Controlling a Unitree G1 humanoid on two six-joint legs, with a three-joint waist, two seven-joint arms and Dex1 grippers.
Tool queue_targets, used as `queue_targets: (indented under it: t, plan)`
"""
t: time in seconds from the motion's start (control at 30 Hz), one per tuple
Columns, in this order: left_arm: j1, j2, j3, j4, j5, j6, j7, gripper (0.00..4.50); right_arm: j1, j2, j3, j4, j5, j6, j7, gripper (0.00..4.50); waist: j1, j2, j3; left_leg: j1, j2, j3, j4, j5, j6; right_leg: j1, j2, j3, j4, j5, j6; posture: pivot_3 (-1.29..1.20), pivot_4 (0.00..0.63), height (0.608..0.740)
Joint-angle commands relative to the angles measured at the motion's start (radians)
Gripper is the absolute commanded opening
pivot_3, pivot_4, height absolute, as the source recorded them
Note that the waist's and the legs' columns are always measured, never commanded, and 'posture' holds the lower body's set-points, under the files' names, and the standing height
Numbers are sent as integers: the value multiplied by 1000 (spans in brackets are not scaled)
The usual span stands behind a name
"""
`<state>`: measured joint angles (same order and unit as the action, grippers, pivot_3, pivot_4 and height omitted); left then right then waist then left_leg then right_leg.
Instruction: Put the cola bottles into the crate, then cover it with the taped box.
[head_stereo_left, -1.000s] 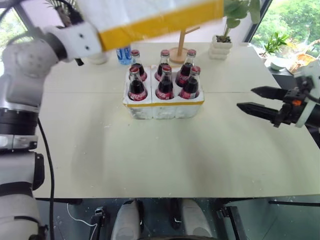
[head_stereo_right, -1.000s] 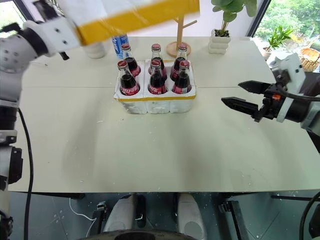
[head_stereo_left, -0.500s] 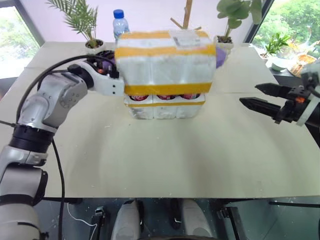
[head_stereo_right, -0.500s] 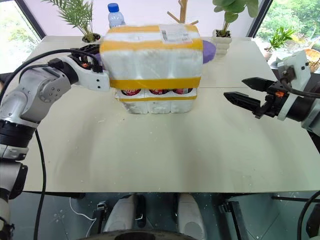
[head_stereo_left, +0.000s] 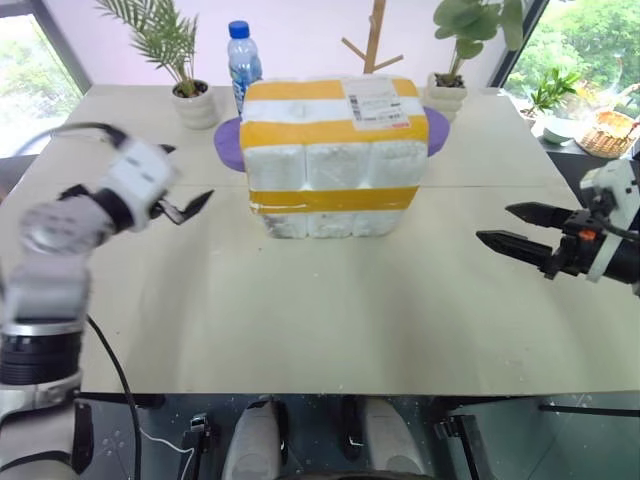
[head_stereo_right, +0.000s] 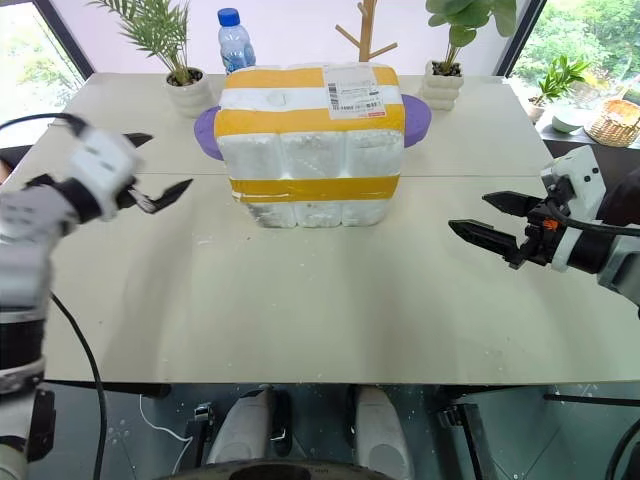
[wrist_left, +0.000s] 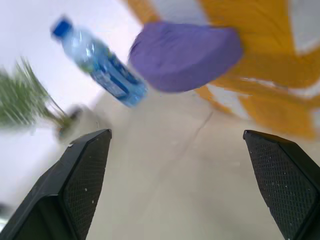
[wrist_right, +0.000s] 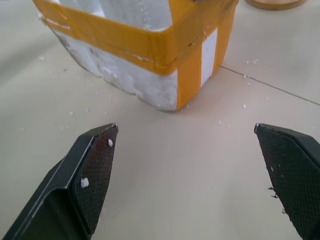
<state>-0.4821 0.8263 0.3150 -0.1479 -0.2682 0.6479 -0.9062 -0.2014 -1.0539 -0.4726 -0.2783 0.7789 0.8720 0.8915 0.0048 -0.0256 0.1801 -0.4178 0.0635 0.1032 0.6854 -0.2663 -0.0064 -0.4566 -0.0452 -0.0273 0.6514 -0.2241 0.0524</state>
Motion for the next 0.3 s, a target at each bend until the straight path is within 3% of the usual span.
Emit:
queue_targets:
  t: [0.03, 0.17, 0.3]
  plan:
    - [13, 160, 86, -7, -231, 168, -257, 4414, -68, -56, 28, 7, 0, -55, 99, 4500, -9, 0, 0, 1, 0, 0, 0, 0, 0, 1, 0, 0, 0, 0, 0, 0, 150, 740]
    - [29, 343, 49, 72, -321, 178, -498, 4414, -204, -83, 132, 60, -10, -95, 199, 4500, -20, 0, 0, 7, 0, 1, -3, 0, 0, 6, 0, 0, -2, -1, -1, 0, 150, 740]
    - [-75, 389, -37, 160, -303, 127, -533, 4414, -326, -67, 207, 118, -22, -113, 247, 4500, -14, 1, 1, 9, 0, 0, -4, 0, 0, 8, 0, -1, -3, -4, -5, 0, 150, 740]
